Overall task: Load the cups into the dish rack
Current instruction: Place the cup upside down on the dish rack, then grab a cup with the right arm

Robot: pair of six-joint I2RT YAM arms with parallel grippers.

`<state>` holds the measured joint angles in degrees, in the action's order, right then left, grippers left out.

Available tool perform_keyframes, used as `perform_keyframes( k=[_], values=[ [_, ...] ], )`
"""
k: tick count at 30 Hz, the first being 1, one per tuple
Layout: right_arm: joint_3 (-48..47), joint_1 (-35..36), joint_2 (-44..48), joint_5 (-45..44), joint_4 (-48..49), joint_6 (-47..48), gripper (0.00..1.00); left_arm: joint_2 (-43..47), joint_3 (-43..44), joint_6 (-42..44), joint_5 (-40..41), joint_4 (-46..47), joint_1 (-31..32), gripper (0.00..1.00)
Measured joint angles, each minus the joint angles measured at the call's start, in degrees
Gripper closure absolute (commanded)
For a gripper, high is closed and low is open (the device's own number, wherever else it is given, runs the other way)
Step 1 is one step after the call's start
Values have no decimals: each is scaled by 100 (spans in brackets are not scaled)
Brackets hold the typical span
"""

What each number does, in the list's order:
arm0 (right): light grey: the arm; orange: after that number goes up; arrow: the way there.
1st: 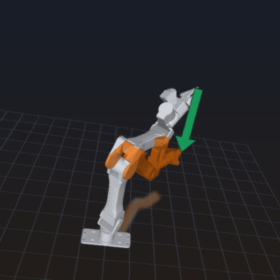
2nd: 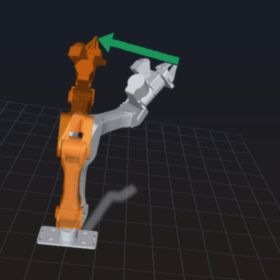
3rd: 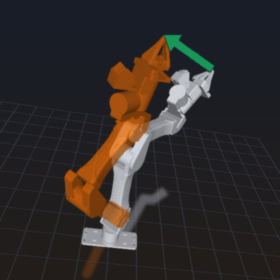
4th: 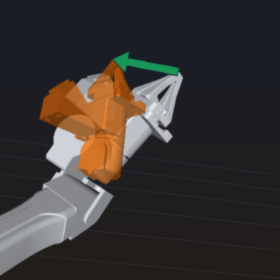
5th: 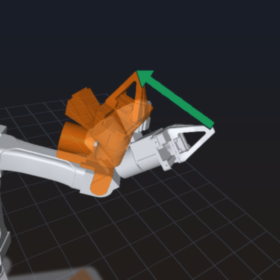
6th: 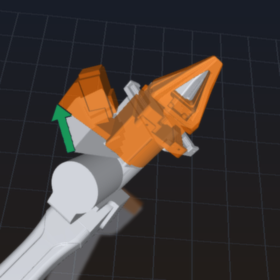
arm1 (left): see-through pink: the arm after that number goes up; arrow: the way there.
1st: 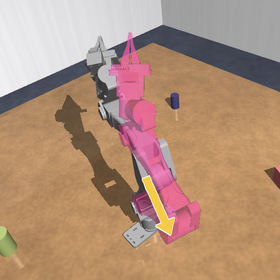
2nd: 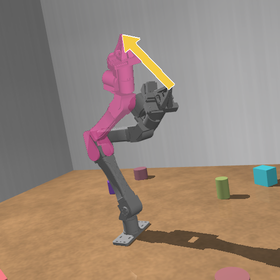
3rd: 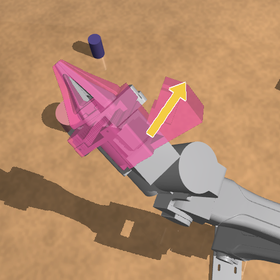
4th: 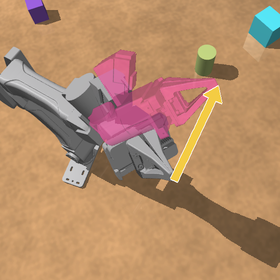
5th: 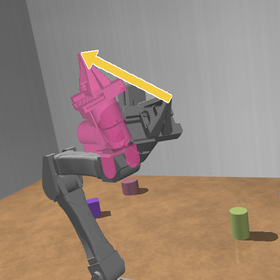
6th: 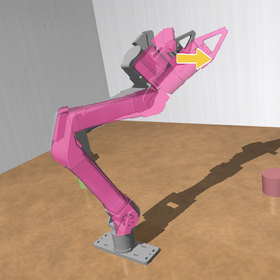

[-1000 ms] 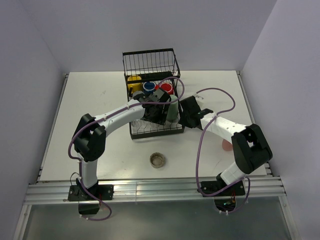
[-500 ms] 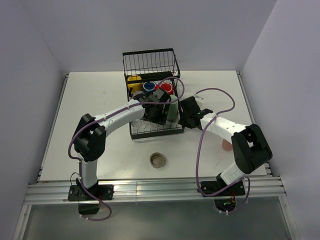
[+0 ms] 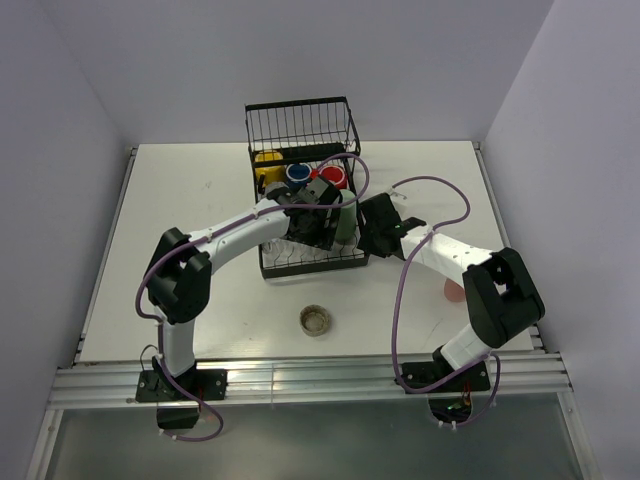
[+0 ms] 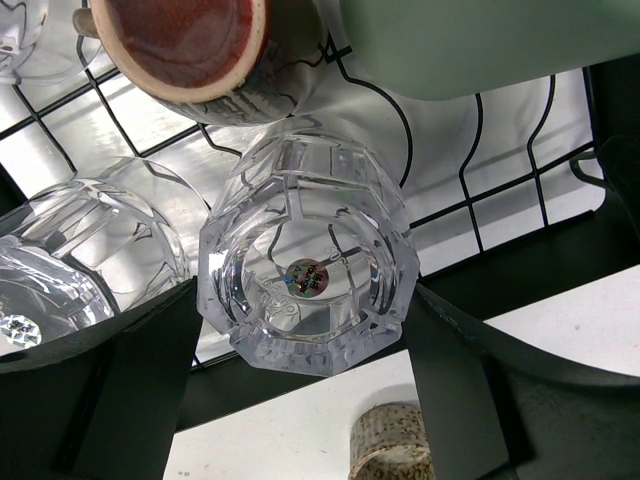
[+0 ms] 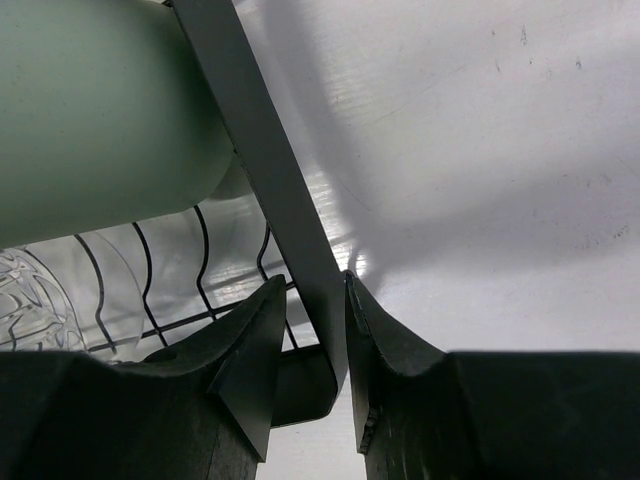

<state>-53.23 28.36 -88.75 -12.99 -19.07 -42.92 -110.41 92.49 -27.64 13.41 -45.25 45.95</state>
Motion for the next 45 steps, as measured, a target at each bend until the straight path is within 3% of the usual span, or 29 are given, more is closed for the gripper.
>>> perform_keyframes(
  k=[17, 26, 36, 45],
  values=[
    [-291, 0, 518, -177, -560, 87, 61, 640, 57, -2, 66, -15, 74, 16],
    [-682, -160, 1388, -476, -1368, 168, 57, 1440, -4, -9, 142, -17, 195, 16],
    [-706, -1718, 2796, -697, -2352, 238, 54, 3593, -1561, -138, -210, 590, 273, 16],
    [-229, -3010, 2817, -560, -2855, 461, 54, 4131, -2245, -175, -627, 973, 289, 16]
  ],
)
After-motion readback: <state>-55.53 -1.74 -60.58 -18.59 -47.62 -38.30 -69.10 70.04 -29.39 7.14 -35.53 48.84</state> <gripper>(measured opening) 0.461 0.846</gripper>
